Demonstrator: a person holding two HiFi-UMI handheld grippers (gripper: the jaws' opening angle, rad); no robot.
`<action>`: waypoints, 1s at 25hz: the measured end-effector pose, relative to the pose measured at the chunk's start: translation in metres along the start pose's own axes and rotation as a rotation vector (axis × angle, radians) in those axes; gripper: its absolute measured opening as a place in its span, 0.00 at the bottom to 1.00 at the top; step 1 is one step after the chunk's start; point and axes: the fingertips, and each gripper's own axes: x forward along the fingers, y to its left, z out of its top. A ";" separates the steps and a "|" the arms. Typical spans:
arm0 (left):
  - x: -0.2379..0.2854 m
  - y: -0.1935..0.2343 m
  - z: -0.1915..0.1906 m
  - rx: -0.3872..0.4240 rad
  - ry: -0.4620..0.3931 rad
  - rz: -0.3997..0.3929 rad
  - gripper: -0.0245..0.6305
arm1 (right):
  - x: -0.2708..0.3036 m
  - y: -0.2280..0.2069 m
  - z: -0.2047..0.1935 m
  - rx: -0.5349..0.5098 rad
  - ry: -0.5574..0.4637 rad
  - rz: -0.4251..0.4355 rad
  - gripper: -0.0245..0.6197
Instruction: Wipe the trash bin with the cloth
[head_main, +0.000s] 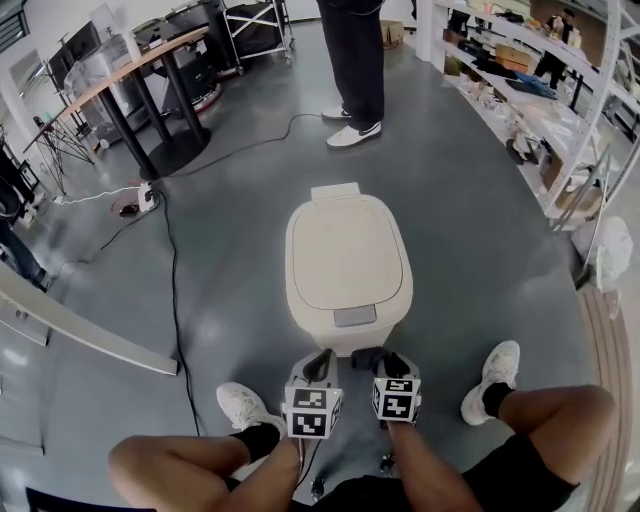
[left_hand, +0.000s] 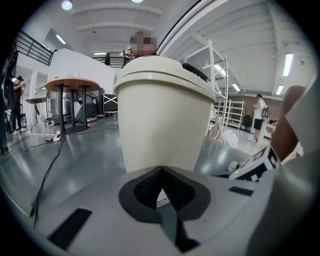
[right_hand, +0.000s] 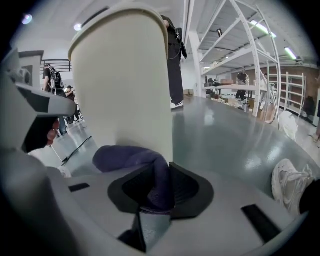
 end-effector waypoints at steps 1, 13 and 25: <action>0.002 -0.002 -0.003 0.004 0.007 -0.004 0.04 | -0.001 -0.005 0.000 0.001 -0.003 -0.007 0.19; 0.012 -0.079 0.004 0.062 0.039 -0.134 0.04 | -0.022 -0.052 0.016 0.101 -0.070 0.042 0.19; 0.009 -0.123 0.070 0.121 0.016 -0.027 0.04 | -0.064 -0.092 0.140 0.533 -0.284 0.291 0.19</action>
